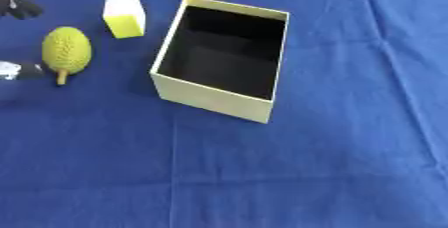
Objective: Pick up objects on the table and place them in the box.
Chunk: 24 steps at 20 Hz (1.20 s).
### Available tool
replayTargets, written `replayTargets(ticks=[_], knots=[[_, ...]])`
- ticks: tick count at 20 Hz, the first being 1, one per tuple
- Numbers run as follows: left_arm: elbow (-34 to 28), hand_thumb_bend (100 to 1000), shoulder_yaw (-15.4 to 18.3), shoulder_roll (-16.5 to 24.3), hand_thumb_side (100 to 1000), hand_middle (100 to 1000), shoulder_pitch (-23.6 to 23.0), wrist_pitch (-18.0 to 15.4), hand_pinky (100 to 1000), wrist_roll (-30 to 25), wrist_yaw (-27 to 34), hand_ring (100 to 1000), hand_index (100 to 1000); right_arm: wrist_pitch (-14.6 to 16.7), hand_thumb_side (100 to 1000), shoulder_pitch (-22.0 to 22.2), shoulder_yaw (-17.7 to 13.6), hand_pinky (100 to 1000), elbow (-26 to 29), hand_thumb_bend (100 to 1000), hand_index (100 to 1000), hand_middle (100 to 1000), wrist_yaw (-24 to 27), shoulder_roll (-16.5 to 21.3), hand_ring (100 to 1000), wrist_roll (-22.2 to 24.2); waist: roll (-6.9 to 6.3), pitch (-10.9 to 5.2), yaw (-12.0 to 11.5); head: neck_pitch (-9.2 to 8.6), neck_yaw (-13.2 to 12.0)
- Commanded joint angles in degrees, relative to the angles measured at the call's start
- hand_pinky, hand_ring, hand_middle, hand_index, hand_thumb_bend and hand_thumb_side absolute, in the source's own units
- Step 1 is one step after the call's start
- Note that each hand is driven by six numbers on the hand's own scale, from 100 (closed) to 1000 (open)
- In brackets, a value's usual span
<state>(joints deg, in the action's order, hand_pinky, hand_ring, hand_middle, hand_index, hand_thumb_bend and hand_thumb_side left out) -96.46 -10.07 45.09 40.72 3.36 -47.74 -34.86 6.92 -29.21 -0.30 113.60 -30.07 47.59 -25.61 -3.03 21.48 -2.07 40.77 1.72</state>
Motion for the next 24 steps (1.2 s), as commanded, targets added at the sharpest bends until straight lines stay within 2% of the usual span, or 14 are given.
replayTargets(ticks=[1, 5, 10, 16, 19, 24], knots=[[2.3, 399, -0.2, 0.0, 421, 888, 1.6, -0.1, 898, 0.6, -0.7, 902, 1000, 0.0, 620, -0.4, -0.5, 842, 1.0, 179, 807, 780, 0.3, 1.2, 788, 0.2, 0.20, -1.07, 0.1, -0.31, -0.3], [6.6, 350, -0.4, -1.5, 381, 880, 2.9, 0.6, 888, 1.4, 0.2, 896, 1000, 0.0, 617, -0.3, -0.5, 842, 1.0, 180, 806, 778, 0.4, 1.0, 785, 0.1, 0.29, -1.06, 0.1, -0.42, -0.3], [11.9, 384, -0.5, -3.8, 373, 887, 5.1, 1.0, 889, 2.9, -0.6, 898, 1000, 0.0, 620, -0.3, -0.5, 842, 1.0, 178, 805, 776, 0.5, 0.8, 783, 0.1, 0.48, -0.95, 0.2, -0.55, -0.3], [16.9, 408, -0.3, -6.1, 366, 899, 7.4, 0.4, 896, 5.1, -7.2, 906, 1000, 0.1, 621, -0.4, -0.3, 841, 1.0, 178, 803, 771, 0.6, 0.7, 780, 0.4, 0.73, -0.73, 0.4, -0.70, -0.3], [20.1, 421, -0.4, -7.3, 365, 892, 8.6, 0.1, 896, 4.7, -11.0, 903, 1000, 0.2, 622, -0.6, -0.2, 841, 1.0, 177, 803, 770, 0.8, 0.5, 779, 0.5, 0.85, -0.62, 0.4, -0.83, -0.5], [24.1, 436, -0.6, -8.8, 353, 865, 9.7, -1.1, 885, 4.1, -14.0, 886, 1000, 0.3, 622, -0.5, -0.3, 841, 1.0, 176, 802, 767, 1.1, 0.3, 776, 0.4, 0.95, -0.42, 0.6, -0.86, -0.5]])
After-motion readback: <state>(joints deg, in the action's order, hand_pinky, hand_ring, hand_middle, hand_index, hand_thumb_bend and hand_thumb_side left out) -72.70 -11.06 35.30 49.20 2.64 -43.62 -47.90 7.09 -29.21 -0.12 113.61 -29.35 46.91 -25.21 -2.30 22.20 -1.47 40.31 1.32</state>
